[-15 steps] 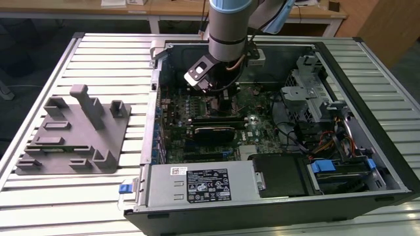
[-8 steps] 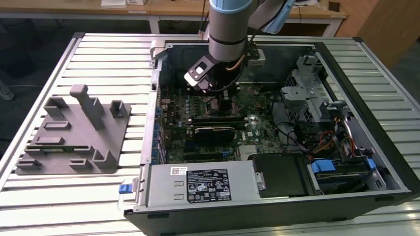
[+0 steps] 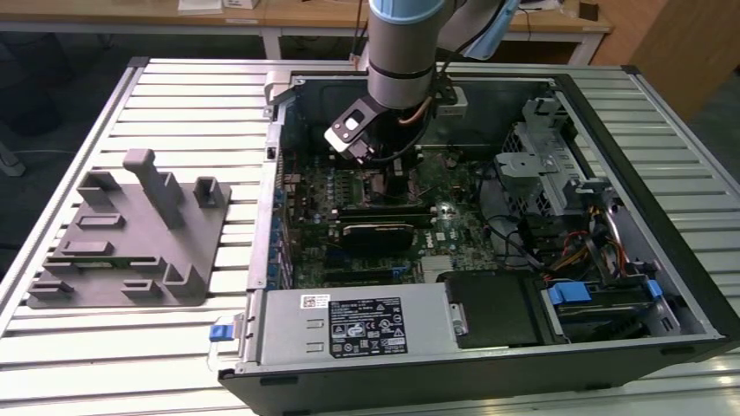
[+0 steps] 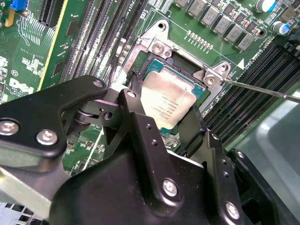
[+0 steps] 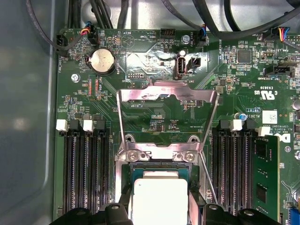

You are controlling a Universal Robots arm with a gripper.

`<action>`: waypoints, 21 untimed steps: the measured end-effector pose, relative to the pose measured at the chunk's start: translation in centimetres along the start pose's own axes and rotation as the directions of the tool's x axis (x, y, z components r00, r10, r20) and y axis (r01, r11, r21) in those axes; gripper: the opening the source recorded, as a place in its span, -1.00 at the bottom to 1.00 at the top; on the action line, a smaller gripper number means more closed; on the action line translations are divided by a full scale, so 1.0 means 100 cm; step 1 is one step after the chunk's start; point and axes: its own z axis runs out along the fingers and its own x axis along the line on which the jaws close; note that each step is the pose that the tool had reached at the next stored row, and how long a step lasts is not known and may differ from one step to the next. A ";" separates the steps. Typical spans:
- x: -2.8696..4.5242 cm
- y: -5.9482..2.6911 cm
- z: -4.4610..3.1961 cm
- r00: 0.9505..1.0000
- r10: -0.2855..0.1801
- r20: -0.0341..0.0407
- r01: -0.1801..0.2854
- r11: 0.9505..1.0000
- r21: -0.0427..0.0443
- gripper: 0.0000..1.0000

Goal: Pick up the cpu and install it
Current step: 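Place the cpu into insertion slot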

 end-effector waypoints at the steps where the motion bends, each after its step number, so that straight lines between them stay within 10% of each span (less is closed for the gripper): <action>1: 0.0000 0.0000 0.0000 1.000 0.000 0.000 0.000 1.000 0.000 0.09; 21: 0.0000 0.0000 0.0001 1.000 0.000 0.000 0.000 1.000 0.000 0.23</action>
